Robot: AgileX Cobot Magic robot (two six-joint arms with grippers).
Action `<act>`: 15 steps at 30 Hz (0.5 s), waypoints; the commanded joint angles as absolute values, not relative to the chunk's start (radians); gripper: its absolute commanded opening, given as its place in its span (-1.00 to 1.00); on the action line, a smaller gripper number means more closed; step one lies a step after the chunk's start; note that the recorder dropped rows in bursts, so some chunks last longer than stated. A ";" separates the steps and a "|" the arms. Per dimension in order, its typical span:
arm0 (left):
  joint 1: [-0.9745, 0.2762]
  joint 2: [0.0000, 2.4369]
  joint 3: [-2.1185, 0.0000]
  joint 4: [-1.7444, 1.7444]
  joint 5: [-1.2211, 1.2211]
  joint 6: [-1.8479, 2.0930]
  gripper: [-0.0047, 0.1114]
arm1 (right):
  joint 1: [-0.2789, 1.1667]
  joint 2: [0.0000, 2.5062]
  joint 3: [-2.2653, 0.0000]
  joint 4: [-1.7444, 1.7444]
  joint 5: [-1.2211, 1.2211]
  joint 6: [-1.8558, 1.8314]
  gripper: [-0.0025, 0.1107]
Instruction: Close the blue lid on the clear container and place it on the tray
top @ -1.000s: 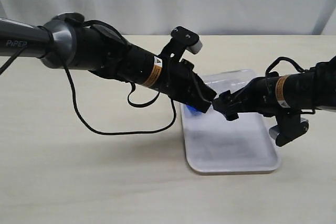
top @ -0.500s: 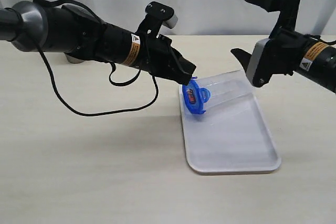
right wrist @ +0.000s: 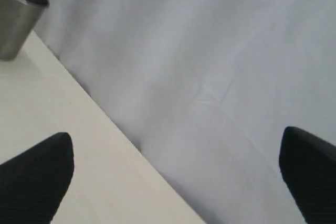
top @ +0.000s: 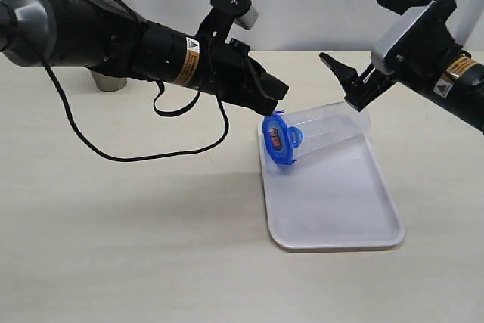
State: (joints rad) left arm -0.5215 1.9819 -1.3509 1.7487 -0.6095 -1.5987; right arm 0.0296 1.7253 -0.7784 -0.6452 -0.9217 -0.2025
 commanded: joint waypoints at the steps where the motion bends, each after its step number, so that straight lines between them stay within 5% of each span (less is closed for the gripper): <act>1: -0.479 1.960 -1.350 1.744 -0.673 -1.599 -0.92 | 0.025 1.719 -0.780 -0.644 -0.884 0.278 0.98; 4: -0.442 1.955 -1.350 1.744 -0.712 -1.599 -0.92 | 0.025 1.719 -0.832 -0.676 -0.586 0.302 0.98; 9: -0.354 1.946 -1.350 1.744 -0.740 -1.599 -0.92 | 0.037 1.750 -1.215 -0.548 0.587 0.396 0.98; 15: -0.342 1.924 -1.350 1.744 -0.763 -1.599 -0.92 | 0.037 1.750 -1.299 -0.456 0.794 0.354 0.98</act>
